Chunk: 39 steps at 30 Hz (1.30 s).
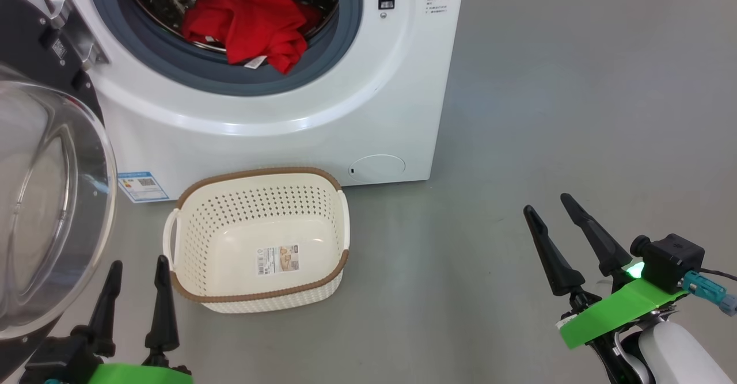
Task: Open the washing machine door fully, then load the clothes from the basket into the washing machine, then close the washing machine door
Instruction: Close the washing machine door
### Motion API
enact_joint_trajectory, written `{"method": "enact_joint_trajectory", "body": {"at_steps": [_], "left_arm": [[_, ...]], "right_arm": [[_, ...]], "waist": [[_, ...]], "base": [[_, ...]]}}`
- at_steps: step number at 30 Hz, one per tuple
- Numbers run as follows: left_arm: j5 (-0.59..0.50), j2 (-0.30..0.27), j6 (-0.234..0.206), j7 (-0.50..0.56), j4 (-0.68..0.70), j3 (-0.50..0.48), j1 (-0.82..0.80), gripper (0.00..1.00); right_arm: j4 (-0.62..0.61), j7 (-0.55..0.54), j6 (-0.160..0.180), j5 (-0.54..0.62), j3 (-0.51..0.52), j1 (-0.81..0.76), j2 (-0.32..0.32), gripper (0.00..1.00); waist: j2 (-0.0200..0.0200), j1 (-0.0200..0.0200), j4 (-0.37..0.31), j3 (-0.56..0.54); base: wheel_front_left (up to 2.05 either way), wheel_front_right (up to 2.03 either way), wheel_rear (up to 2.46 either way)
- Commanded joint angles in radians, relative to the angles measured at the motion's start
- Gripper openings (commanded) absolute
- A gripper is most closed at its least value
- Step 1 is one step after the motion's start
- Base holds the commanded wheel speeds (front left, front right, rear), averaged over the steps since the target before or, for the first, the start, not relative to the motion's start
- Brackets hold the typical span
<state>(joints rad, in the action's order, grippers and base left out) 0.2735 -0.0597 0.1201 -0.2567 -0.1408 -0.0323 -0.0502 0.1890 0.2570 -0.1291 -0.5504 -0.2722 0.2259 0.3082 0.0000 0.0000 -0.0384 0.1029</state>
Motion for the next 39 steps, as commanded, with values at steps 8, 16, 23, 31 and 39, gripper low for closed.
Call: {"method": "enact_joint_trajectory", "body": {"at_steps": [8, 16, 23, 31, 39], "left_arm": [[-0.018, -0.008, 0.007, -0.005, 0.027, -0.04, -0.011, 1.0], [-0.026, -0.008, 0.008, -0.005, 0.028, -0.039, -0.012, 1.0], [-0.028, -0.009, 0.008, -0.005, 0.03, -0.038, -0.01, 1.0], [-0.029, -0.01, 0.009, -0.005, 0.031, -0.042, 0.002, 1.0], [-0.035, -0.009, 0.008, -0.005, 0.019, -0.049, 0.007, 1.0]], "right_arm": [[-0.025, 0.005, -0.002, -0.01, -0.009, -0.006, 0.008, 1.0], [-0.025, 0.005, -0.002, -0.009, -0.004, -0.009, 0.008, 1.0], [-0.027, 0.005, -0.002, -0.004, -0.006, -0.009, 0.011, 1.0], [-0.025, 0.005, -0.002, -0.007, -0.006, -0.012, 0.013, 1.0], [-0.02, 0.005, -0.002, -0.011, -0.025, -0.015, 0.014, 1.0]], "waist": [[0.0, 0.0, 0.006, -0.001], [0.0, 0.0, 0.02, -0.005], [0.0, 0.0, 0.06, -0.017], [0.0, 0.0, 0.122, -0.024], [0.0, 0.0, 0.192, -0.034]], "base": [[0.0, 0.0, 0.0], [0.0, 0.0, 0.0], [0.0, 0.0, 0.0], [0.0, 0.0, 0.0], [0.0, 0.0, 0.0]]}}
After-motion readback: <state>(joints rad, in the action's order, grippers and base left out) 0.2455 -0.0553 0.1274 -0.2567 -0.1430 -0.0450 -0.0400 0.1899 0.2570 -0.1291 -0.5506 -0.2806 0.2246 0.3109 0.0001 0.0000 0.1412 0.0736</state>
